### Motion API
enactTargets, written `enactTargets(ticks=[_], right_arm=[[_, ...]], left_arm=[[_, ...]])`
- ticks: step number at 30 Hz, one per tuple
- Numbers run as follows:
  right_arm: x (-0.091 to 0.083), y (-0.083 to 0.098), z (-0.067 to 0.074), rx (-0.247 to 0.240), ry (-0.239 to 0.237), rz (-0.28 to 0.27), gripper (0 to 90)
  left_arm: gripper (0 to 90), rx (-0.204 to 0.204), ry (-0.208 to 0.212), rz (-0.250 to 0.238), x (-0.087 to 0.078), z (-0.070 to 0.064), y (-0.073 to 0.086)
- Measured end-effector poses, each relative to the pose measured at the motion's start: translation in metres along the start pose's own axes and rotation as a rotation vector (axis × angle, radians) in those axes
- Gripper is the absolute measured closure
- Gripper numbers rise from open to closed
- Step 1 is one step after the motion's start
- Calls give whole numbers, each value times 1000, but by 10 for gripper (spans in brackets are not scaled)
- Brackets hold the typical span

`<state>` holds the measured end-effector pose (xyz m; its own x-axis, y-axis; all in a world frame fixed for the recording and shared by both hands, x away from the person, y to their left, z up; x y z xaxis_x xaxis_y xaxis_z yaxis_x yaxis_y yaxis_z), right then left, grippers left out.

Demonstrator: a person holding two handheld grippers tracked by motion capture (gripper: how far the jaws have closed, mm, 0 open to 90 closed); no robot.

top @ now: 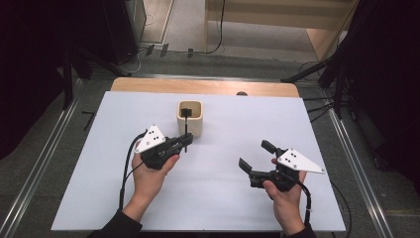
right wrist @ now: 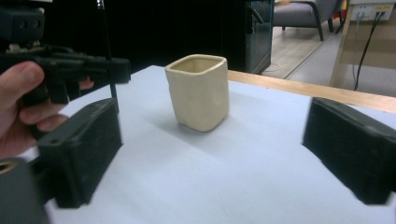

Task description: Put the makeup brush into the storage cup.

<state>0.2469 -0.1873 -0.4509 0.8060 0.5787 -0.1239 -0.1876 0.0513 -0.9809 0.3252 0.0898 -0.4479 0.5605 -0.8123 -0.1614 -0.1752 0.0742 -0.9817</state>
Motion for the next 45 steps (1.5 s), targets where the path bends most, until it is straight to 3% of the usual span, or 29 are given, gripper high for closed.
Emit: enactTargets(ticks=[6,10,13,23,31,37,45], right_arm=[[-18,9,-19,-8,67,-10,0],[-26,17,-29,11,78,-5,0],[-32,23,-38,-8,111,-3,0],[-50,42,-59,-39,154,17,0],[-56,50,-64,-56,154,34,0],[-60,55,-69,-37,159,38,0],[-62,58,-70,-32,156,43,0]], left_arm=[[860,-2,-8,-19,1,7,-7],[860,3,-17,-28,2,11,-11],[860,1,-23,-36,3,15,-14],[860,8,-32,-46,17,23,-27],[860,15,-32,-51,29,27,-34],[860,19,-38,-57,35,30,-40],[860,16,-58,-67,39,42,-46]])
Point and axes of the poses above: each handheld gripper's, and its own axes: x roughly forward along the jaws, y roughly out of its underside, z roughly to its left, the point moved 5 cm from there along x, roughly forward along the jaws, and after that the axes turned 6 degrees about -z, right-handed, at the moved point
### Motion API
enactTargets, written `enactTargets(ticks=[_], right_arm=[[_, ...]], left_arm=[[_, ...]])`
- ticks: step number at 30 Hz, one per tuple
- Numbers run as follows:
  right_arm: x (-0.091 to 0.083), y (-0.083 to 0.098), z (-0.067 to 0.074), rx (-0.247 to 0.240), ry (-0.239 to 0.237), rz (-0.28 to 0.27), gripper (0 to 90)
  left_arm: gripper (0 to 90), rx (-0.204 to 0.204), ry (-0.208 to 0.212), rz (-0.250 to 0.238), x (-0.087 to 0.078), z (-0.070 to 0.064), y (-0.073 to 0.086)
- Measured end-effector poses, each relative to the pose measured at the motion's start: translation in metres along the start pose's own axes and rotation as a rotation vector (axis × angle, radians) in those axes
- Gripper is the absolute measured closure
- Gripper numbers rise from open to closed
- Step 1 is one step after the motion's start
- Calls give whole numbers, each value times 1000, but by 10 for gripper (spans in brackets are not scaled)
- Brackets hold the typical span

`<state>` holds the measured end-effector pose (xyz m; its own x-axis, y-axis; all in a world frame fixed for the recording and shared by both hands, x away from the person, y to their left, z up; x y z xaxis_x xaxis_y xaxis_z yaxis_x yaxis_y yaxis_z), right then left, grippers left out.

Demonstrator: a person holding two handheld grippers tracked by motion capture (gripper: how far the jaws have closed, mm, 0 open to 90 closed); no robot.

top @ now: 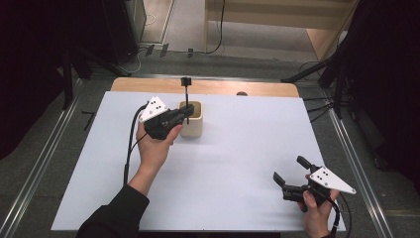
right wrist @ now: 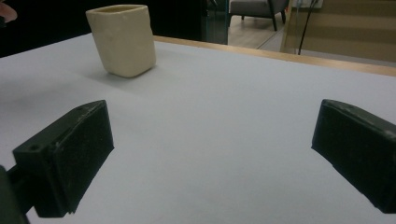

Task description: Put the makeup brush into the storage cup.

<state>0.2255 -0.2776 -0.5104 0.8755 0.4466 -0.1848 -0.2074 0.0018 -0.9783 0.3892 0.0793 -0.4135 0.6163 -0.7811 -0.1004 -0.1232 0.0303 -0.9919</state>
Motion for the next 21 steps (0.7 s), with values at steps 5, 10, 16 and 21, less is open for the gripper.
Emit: enactTargets(ticks=[5,10,16,21], right_arm=[[0,-1,1,-9,-3,-1,0],[1,-1,3,-11,-6,0,0],[0,-2,2,-8,-5,-6,0],[-1,-2,1,-2,-5,-10,0]], left_arm=[[860,-15,-18,5,4,7,-1],[859,-15,-43,7,10,15,-1],[859,-20,-59,4,22,22,0],[859,-31,-71,8,30,25,3]])
Point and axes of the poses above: each handheld gripper's, and its own axes: x roughly forward along the jaws, y roughly out of its underside, z roughly to its left, the point moved 5 cm from there along x, roughly forward along the jaws, and after that the axes turned 6 degrees about -z, right-handed, at the moved point
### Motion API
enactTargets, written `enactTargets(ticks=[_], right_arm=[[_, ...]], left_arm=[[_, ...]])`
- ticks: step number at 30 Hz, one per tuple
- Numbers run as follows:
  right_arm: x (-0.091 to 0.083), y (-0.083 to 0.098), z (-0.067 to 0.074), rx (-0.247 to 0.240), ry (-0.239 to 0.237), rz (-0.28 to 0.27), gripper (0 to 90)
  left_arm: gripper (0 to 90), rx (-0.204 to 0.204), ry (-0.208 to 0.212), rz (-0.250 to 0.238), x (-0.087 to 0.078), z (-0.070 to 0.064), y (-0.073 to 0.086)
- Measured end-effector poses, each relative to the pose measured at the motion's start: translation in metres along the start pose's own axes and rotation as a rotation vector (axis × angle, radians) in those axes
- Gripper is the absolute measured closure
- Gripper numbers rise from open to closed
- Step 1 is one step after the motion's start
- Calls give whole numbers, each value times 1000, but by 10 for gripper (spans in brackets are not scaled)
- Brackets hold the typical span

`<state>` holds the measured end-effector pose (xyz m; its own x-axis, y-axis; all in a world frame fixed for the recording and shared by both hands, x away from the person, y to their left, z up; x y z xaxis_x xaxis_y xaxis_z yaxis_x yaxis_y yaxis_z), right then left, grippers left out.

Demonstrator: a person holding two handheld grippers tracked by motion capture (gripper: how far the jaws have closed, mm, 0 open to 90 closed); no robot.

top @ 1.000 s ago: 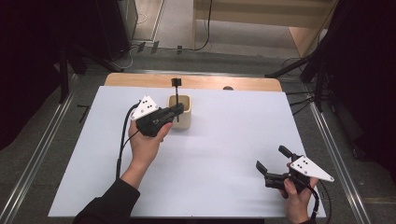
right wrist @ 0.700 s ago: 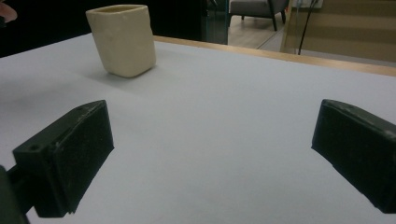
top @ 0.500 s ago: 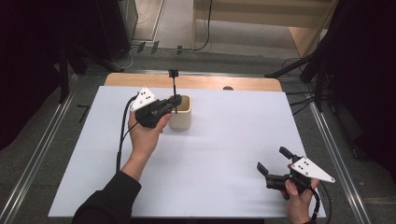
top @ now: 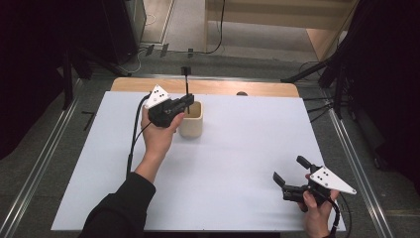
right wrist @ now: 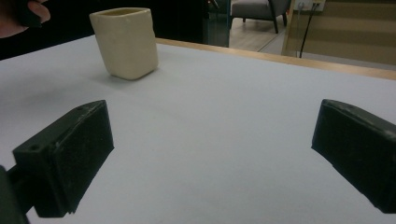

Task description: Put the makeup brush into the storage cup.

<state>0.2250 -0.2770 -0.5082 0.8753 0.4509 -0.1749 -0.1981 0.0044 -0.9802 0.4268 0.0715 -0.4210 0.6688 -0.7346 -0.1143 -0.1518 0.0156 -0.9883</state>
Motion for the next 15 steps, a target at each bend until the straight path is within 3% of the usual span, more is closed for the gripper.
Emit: enactTargets(ticks=[10,15], right_arm=[[0,1,0,-1,-5,3,0],[1,1,1,-5,-7,5,0]], left_arm=[[858,-20,-39,40,13,8,15],[858,-12,-56,74,17,9,22]])
Point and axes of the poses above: each handheld gripper's, and its own axes: x roughly forward along the jaws, y roughly out of its underside, z roughly to its left, the point moved 5 cm from there along x, roughly forward along the jaws, and after that the axes turned 6 degrees about -z, right-handed, at the moved point
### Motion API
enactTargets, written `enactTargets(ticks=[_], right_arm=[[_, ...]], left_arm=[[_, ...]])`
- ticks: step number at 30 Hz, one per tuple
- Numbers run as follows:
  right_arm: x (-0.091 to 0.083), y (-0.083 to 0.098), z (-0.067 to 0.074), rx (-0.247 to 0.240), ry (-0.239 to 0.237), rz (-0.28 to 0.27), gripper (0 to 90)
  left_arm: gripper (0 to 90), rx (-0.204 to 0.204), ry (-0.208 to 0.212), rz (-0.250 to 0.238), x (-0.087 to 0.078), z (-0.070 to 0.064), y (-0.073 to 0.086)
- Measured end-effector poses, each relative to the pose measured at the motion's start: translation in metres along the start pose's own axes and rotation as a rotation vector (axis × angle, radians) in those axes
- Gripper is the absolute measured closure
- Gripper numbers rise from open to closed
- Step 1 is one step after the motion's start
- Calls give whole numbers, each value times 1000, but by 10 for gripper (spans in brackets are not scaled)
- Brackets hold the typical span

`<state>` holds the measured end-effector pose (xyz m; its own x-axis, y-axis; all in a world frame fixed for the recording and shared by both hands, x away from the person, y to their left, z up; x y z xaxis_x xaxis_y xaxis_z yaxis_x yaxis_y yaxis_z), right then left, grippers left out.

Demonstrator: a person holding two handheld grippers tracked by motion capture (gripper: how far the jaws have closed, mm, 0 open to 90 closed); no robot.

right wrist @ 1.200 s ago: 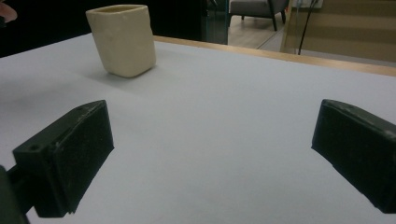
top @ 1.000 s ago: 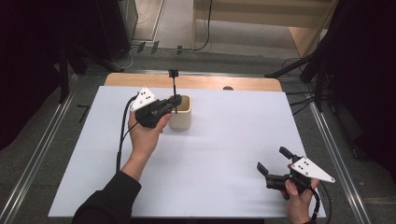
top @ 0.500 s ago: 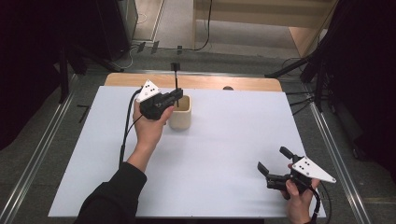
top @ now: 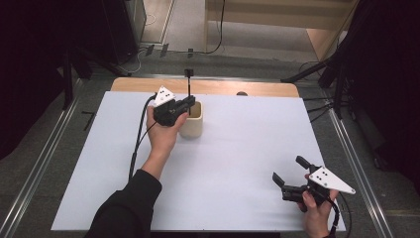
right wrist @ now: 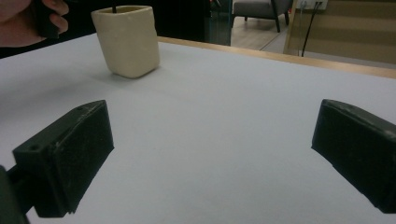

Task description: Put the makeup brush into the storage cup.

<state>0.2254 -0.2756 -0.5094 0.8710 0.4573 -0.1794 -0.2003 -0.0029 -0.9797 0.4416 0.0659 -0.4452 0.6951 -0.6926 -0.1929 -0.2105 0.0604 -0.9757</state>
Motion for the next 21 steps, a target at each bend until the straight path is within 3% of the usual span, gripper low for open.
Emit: enactTargets(ticks=[8,13,15,18,21], right_arm=[[0,1,0,3,1,3,0],[1,1,0,5,-1,6,0],[1,2,-1,6,-1,7,0],[1,1,0,6,-2,6,0],[1,1,-1,7,0,6,0]], left_arm=[[857,12,-17,40,2,1,9],[841,7,-1,46,3,-2,10],[749,-9,16,34,1,-3,9],[540,-73,28,20,-5,-3,7],[314,-70,8,8,-12,-2,5]])
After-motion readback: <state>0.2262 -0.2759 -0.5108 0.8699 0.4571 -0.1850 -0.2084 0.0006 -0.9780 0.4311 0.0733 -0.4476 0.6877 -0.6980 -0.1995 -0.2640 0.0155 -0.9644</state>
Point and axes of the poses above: each handheld gripper's, and its own axes: x roughly forward along the jaws, y roughly out of its underside, z roughly to its left, the point moved 5 cm from there along x, roughly forward along the jaws, and after that the axes turned 6 degrees about -z, right-handed, at the moved point
